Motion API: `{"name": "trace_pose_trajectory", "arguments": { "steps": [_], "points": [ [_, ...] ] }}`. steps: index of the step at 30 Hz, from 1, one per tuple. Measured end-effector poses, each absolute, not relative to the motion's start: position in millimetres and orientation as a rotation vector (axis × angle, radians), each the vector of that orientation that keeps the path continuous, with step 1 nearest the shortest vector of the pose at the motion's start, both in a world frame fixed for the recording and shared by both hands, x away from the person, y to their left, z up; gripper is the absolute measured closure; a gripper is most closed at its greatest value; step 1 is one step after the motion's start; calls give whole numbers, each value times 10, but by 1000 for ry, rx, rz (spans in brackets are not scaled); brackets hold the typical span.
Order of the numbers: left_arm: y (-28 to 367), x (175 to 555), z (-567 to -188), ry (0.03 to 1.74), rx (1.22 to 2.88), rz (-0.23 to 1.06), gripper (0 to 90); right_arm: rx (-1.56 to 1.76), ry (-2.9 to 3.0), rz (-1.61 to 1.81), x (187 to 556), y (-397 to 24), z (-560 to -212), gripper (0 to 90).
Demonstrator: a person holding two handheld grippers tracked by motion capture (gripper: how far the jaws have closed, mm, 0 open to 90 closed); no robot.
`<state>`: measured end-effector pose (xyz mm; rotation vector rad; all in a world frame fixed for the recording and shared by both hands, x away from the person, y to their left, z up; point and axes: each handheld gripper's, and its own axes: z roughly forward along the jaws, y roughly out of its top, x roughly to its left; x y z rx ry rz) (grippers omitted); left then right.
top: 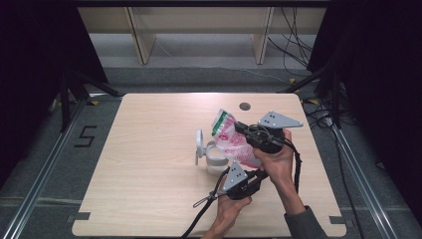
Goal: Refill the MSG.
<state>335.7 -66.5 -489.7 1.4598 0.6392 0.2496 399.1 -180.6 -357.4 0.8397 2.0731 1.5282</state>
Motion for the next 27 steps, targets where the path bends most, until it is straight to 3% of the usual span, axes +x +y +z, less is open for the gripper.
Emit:
{"name": "trace_pose_trajectory", "arguments": {
  "steps": [27],
  "points": [
    [-627, 3161, -5037, 630, 1585, 196, 831, 898, 2058, 1706, 3738, -2218, -3629, 900]
  ]
}}
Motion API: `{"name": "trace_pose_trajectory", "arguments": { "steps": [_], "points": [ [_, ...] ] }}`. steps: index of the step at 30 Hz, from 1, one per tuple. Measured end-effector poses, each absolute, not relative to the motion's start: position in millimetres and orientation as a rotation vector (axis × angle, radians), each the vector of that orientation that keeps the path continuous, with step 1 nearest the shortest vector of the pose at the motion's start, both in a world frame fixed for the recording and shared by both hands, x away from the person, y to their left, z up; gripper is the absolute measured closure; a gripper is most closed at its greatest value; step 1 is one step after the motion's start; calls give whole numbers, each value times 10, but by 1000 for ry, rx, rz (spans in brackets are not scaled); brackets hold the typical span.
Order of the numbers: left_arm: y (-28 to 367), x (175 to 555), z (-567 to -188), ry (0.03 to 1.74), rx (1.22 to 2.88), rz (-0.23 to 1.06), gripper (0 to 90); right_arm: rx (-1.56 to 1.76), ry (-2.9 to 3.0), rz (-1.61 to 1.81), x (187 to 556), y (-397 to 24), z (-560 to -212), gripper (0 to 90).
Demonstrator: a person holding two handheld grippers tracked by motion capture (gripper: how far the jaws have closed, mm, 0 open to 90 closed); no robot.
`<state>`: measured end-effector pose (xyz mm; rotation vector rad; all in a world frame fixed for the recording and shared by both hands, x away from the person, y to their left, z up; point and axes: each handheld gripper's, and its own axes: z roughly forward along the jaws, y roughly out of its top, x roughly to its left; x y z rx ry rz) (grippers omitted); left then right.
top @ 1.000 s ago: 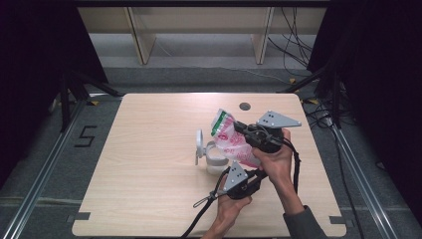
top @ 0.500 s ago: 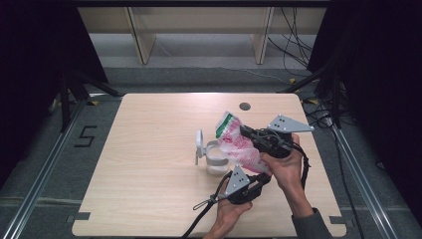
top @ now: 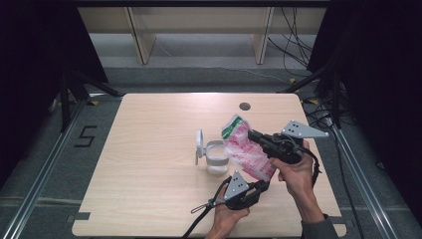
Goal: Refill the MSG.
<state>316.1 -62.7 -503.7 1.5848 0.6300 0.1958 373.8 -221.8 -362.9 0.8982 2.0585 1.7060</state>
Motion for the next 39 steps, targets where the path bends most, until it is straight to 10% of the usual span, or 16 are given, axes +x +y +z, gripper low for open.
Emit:
{"name": "trace_pose_trajectory", "arguments": {
  "steps": [39],
  "points": [
    [-464, 3179, -5197, 721, 1689, 150, 832, 1093, 1974, 1777, 3781, -2690, -4044, 900]
  ]
}}
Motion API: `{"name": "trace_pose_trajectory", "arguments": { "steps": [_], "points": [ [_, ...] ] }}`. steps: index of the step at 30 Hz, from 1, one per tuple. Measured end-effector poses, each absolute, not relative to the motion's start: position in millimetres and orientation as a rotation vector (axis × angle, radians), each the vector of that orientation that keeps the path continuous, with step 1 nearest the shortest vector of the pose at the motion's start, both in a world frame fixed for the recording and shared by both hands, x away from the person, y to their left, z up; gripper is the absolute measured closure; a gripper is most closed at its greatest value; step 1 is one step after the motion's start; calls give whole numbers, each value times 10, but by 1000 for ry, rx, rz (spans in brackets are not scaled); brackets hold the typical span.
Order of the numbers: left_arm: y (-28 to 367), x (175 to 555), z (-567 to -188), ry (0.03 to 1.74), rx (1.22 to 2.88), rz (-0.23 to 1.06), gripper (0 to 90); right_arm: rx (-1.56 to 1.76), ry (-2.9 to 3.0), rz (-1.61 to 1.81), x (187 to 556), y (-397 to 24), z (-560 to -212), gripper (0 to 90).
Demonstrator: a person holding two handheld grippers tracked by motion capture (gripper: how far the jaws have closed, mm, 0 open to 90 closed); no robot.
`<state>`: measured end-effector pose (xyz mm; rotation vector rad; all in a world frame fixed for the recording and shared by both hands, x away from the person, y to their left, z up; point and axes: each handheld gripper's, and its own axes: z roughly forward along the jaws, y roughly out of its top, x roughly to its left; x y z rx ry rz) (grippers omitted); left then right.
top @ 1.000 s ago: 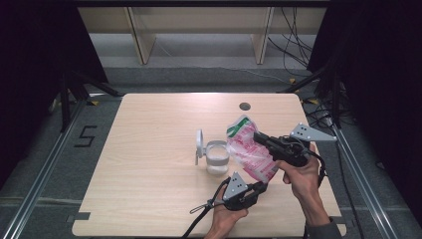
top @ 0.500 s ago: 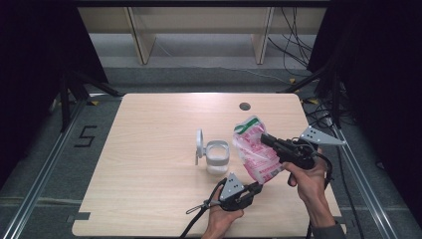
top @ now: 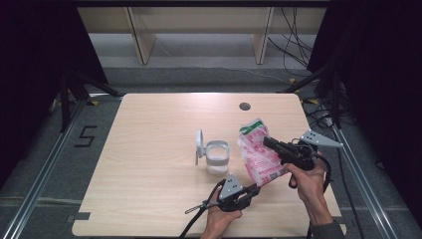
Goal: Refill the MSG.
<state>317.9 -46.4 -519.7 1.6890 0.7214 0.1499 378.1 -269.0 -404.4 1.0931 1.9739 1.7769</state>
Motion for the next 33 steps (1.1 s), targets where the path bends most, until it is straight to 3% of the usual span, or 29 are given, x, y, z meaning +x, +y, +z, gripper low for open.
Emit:
{"name": "trace_pose_trajectory", "arguments": {
  "steps": [14, 33],
  "points": [
    [-451, 3197, -5203, 752, 1708, 113, 831, 1163, 1951, 1805, 3808, -2795, -4203, 900],
    [-454, 3197, -5151, 715, 1796, 186, 830, 1174, 1934, 1840, 3824, -2847, -4317, 900]
  ]
}}
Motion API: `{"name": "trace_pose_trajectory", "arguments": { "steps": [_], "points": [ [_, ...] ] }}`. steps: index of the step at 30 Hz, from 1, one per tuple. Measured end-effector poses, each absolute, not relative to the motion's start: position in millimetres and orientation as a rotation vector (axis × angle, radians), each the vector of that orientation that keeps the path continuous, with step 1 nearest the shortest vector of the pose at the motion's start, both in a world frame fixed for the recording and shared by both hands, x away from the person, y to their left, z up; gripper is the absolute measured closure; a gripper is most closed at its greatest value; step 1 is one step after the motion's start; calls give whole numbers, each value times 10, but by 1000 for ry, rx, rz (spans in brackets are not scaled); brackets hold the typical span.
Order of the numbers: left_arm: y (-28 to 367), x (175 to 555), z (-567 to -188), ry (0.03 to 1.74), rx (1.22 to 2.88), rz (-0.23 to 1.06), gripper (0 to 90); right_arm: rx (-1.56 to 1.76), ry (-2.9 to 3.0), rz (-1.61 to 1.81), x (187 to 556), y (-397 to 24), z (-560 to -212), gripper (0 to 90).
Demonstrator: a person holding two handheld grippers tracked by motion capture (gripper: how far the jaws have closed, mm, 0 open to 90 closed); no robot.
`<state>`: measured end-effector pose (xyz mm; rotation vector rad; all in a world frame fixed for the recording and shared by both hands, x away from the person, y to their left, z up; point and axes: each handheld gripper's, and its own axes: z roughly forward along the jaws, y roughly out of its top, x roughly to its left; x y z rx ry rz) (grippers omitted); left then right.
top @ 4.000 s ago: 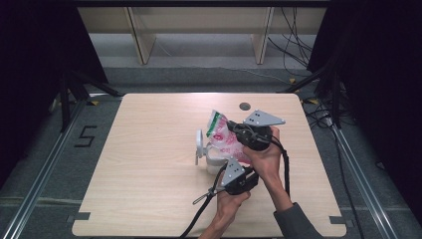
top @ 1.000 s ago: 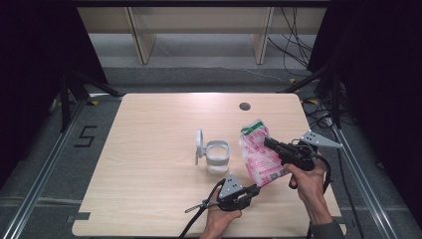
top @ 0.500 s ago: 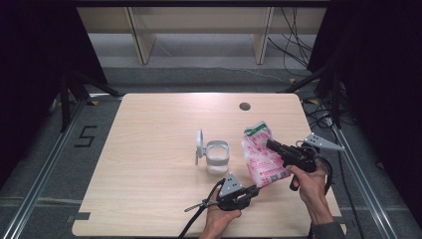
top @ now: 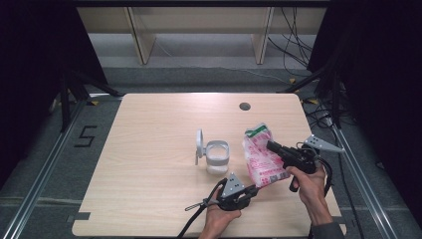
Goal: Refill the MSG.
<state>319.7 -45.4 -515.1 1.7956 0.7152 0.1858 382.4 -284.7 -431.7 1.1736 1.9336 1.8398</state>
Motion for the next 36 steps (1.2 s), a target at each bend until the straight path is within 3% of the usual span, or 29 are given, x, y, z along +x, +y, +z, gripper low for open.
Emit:
{"name": "trace_pose_trajectory", "arguments": {
  "steps": [18, 23, 36],
  "points": [
    [-507, 3222, -5179, 684, 1866, 203, 827, 1242, 1919, 1844, 3838, -2909, -4457, 900],
    [-452, 3217, -5050, 675, 1824, 237, 868, 1238, 1923, 1835, 3835, -2946, -4485, 900],
    [-286, 3242, -4923, 697, 1763, 269, 842, 1292, 1889, 1786, 3834, -3089, -4610, 900]
  ]
}}
